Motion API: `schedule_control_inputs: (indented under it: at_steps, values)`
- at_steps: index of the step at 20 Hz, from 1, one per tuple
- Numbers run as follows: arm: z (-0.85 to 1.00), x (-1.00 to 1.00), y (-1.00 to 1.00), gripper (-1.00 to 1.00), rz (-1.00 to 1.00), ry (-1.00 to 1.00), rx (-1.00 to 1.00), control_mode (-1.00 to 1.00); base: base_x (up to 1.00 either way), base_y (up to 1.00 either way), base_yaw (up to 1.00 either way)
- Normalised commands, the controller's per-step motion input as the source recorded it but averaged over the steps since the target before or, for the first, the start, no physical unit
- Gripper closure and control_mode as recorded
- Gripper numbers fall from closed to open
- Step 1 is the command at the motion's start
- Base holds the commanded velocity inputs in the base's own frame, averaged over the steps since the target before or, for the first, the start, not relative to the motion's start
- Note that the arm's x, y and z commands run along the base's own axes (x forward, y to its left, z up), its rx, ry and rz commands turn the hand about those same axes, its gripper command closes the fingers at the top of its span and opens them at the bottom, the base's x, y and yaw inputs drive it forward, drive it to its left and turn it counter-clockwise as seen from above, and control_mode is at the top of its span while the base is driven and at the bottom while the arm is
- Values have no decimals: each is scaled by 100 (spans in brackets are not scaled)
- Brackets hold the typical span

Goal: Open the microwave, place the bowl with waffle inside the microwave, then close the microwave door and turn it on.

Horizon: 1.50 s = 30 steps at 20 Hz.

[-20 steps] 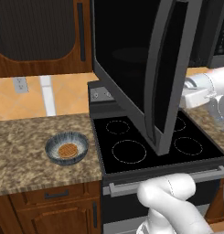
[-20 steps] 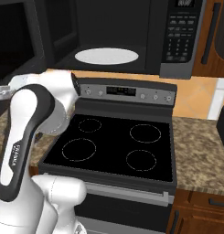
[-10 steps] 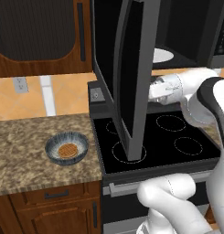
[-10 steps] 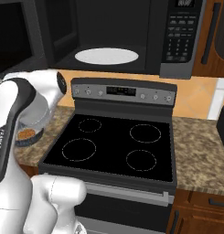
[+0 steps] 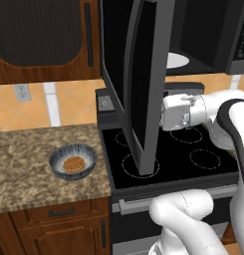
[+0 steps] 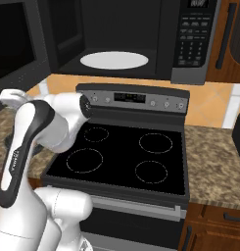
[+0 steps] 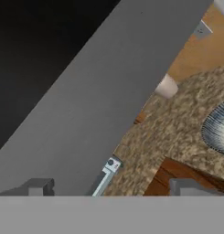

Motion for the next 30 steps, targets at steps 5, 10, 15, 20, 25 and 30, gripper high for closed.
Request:
schedule_control_inputs:
  at_steps: [5,10,15,20,25,30]
  values:
    - [-100,98,2,-100,1,41,-34,-100,0,0,0]
    - [-100,100,4,-100,17,38,-37,-100,0,0,0]
    - [-100,100,0,-100,16,22,-27,-100,0,0,0]
    - [-100,84,1,-100,7,9,-24,-100,0,0,0]
    - [-20,13,0,-100,1,2,-6,-100,0,0,0]
    - [-2,4,2,-100,0,0,0,-100,0,0,0]
